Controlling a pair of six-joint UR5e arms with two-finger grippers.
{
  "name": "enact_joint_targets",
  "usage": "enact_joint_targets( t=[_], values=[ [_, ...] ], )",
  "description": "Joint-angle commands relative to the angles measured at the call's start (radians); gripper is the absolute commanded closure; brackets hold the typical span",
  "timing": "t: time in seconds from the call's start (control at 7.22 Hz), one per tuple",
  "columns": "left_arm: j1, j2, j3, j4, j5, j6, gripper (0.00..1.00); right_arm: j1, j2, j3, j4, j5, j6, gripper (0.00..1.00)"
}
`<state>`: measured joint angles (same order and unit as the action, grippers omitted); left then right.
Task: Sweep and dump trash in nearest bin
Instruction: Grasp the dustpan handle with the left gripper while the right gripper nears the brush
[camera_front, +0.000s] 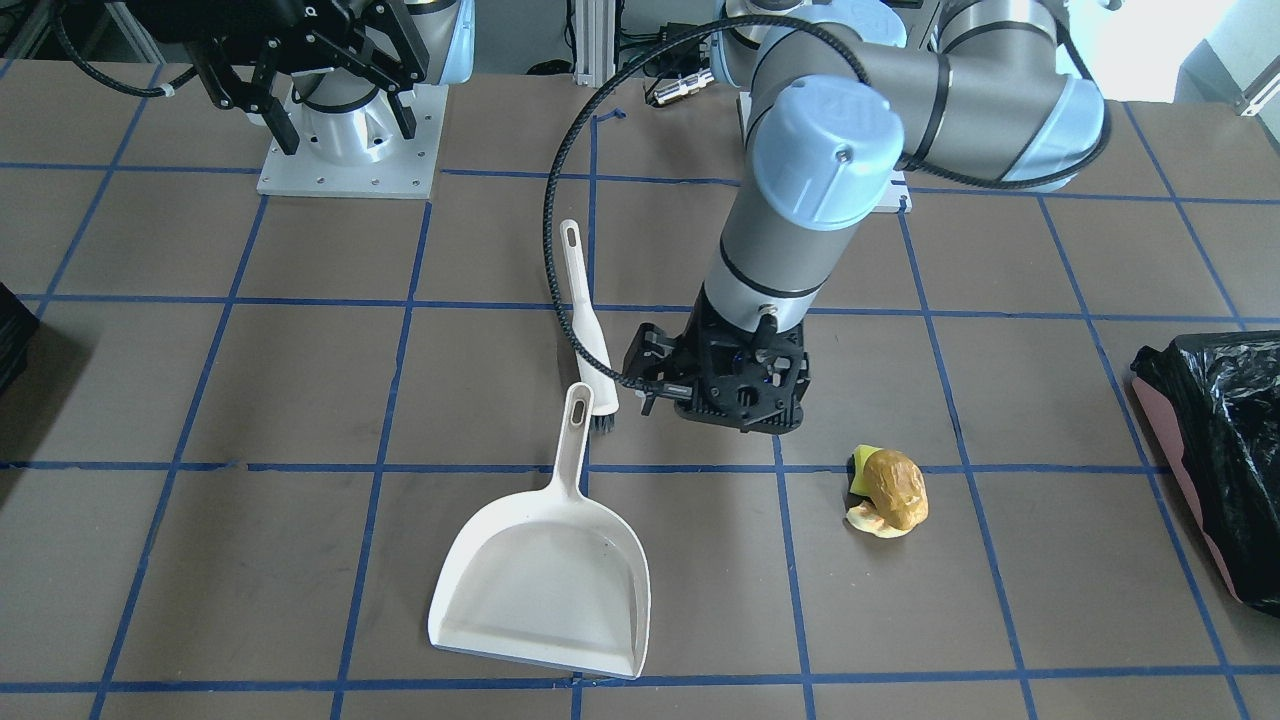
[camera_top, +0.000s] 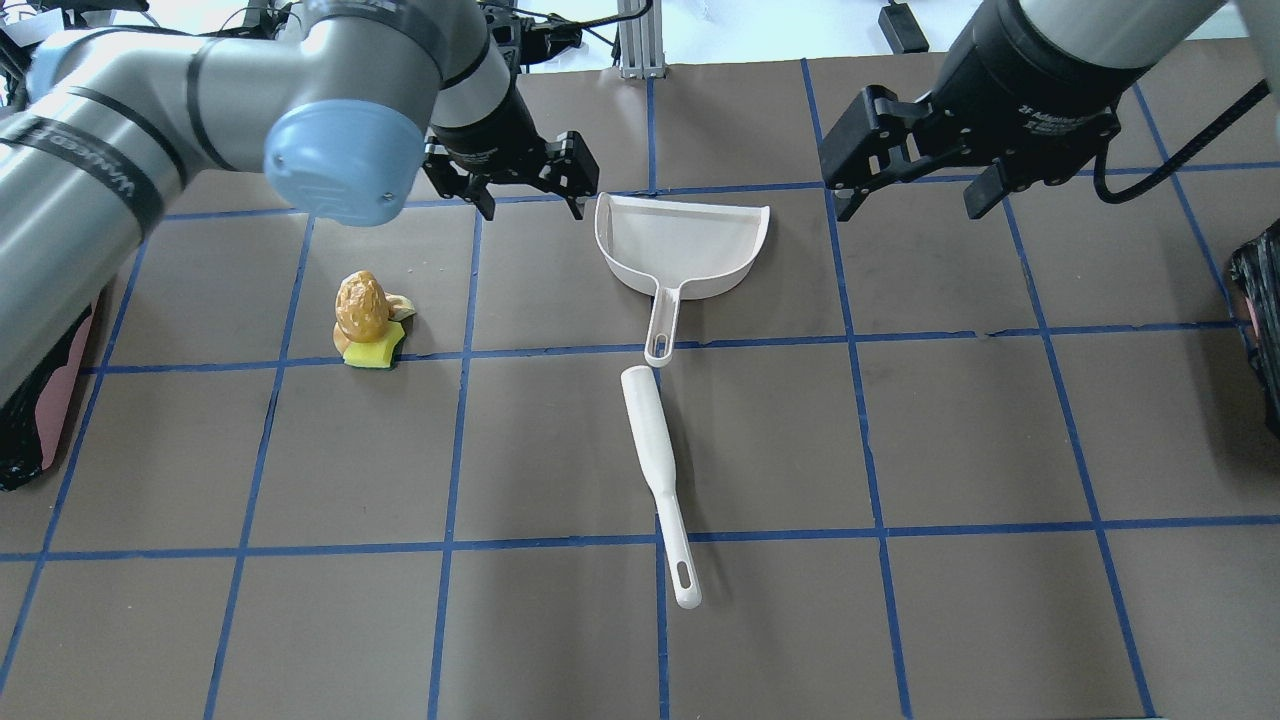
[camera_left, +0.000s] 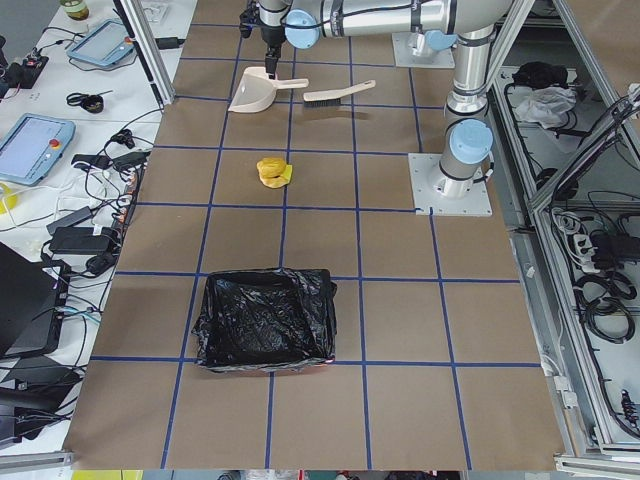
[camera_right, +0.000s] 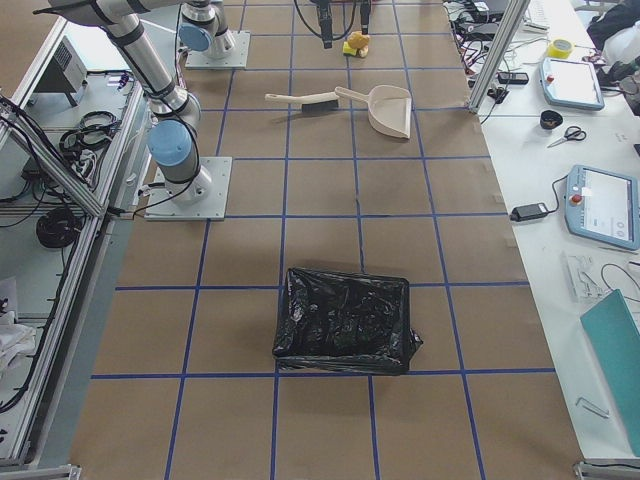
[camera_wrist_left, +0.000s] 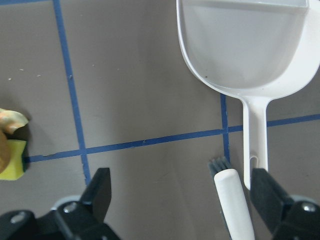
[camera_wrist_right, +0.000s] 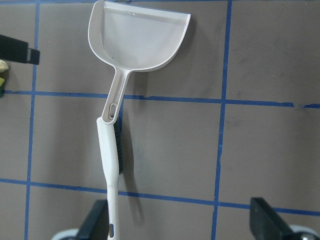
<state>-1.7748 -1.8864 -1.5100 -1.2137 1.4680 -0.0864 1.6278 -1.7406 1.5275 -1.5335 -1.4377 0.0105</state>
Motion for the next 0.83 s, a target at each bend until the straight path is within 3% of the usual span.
enact_joint_targets(
  t=[0.0, 0.14, 0.42, 0.69],
  values=[
    [-0.072, -0.072, -0.001, 0.06, -0.002, -0.067, 0.0, 0.003, -0.069, -0.07, 0.012, -0.052, 0.003, 0.0],
    [-0.083, -0.095, 0.001, 0.063, 0.0, -0.07, 0.0, 0.01, -0.156, -0.063, 0.08, -0.047, -0.01, 0.0],
    [-0.107, -0.128, -0.001, 0.074, -0.006, -0.097, 0.0, 0.009, -0.171, -0.035, 0.198, -0.059, -0.01, 0.0],
    [-0.153, -0.164, -0.002, 0.082, 0.0, -0.104, 0.0, 0.014, -0.171, -0.045, 0.217, -0.066, -0.01, 0.0]
  ],
)
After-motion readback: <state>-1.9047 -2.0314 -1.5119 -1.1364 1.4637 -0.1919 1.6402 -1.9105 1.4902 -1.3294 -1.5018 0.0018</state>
